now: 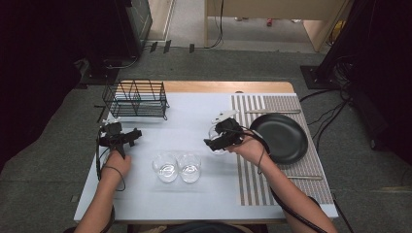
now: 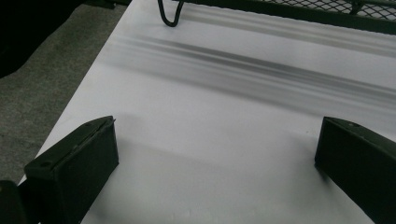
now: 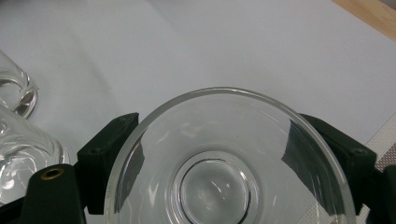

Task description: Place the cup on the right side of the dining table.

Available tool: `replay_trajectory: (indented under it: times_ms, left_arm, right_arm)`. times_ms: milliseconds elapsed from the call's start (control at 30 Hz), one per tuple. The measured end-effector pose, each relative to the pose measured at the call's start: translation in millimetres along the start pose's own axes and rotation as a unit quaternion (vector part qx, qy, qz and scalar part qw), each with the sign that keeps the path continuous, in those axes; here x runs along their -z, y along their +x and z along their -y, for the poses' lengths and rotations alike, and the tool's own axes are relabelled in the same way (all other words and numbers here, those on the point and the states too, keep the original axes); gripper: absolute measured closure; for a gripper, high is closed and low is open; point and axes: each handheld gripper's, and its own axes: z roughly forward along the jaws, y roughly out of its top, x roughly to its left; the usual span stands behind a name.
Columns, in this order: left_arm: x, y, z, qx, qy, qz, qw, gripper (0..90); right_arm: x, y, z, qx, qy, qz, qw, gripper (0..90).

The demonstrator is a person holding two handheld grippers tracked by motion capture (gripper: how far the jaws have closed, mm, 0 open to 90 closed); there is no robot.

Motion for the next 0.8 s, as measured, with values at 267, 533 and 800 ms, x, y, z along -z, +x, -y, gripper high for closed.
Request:
replay_trajectory:
  times_ms: [267,533,800]
  left_arm:
    - [-0.1,0.0,0.0,0.000,0.000,0.000,1.0000,0.0]
    - [-0.1,0.0,0.0,0.000,0.000,0.000,1.0000,0.0]
    - [0.0,0.1,0.0,0.000,0.000,0.000,1.0000,0.0]
  right_arm:
    - [0.0,-3.3,-1.2,-0.008,-0.005,0.004,0.9999,18.6]
    - [-2.0,-4.9,-2.1,-0.010,-0.008,0.006,0.9999,18.6]
    - [-3.0,-8.9,-2.7,-0.016,-0.009,0.012,0.9998,18.6]
